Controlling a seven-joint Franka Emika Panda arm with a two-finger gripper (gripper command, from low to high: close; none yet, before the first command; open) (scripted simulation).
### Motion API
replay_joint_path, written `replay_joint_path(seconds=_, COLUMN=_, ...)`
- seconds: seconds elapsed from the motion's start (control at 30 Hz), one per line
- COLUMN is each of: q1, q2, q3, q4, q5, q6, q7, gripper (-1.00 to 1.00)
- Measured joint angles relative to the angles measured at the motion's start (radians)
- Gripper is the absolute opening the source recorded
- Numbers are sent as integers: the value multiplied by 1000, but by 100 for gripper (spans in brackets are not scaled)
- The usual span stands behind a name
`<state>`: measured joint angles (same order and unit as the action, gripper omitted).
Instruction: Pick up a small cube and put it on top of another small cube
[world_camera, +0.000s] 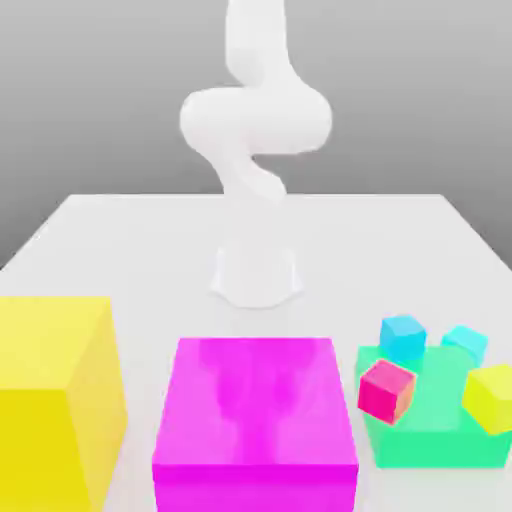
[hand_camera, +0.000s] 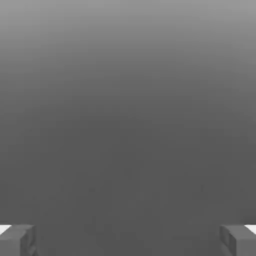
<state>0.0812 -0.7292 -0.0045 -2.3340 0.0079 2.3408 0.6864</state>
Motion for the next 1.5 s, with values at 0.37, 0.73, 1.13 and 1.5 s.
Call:
replay_joint_path(seconds=0.37, q1=336, q2=314, q3=11, q4=-150, q5=44, q6=180, q7=-510, gripper=0)
replay_joint_path(seconds=0.73, q1=582, q2=622, q3=114, q4=-299, q5=59, q6=359, q7=-992, gripper=0)
replay_joint_path(seconds=1.13, q1=768, q2=1002, q3=97, q4=-356, q5=-150, q6=621, q7=-1134, gripper=0)
replay_joint_path(seconds=1.5, q1=758, q2=952, q3=114, q4=-366, q5=-124, q6=578, q7=-1155, gripper=-100)
